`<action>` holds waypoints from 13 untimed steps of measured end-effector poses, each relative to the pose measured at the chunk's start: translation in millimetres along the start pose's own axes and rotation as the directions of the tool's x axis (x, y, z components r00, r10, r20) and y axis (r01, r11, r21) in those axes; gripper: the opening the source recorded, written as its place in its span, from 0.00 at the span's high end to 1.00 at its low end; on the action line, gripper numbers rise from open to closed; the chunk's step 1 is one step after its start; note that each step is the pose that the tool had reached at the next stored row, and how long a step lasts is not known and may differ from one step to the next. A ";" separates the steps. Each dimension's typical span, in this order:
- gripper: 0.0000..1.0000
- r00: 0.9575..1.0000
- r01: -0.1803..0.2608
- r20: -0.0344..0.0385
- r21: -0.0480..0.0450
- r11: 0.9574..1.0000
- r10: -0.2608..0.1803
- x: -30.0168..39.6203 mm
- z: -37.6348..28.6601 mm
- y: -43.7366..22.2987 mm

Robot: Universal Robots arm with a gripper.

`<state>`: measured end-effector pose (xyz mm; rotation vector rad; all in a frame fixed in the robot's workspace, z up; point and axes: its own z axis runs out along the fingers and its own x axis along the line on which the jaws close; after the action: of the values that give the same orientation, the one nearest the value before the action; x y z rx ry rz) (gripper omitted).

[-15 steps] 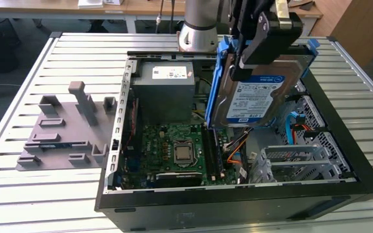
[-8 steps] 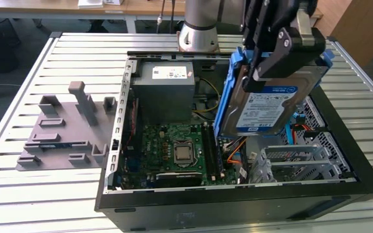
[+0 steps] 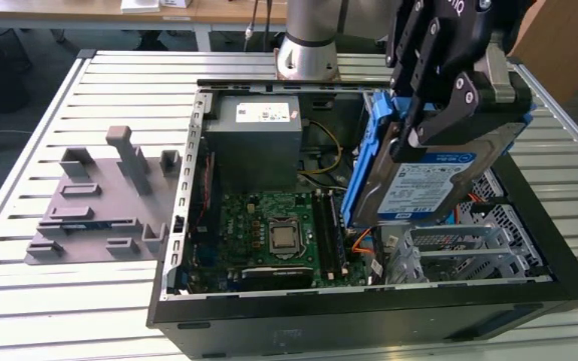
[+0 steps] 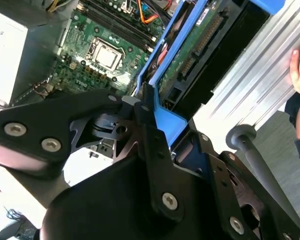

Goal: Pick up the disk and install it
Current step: 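Insert the disk into the insertion slot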

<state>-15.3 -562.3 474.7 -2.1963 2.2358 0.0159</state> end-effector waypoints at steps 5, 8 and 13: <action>0.64 1.000 0.000 0.000 0.000 1.000 0.000 0.2 0.6 -0.7; 0.64 1.000 0.000 0.000 0.000 1.000 0.000 1.6 2.0 -8.3; 0.64 1.000 0.000 0.000 0.000 1.000 0.000 11.5 6.8 -16.1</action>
<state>0.6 -574.0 467.7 -2.1961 2.2359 0.0161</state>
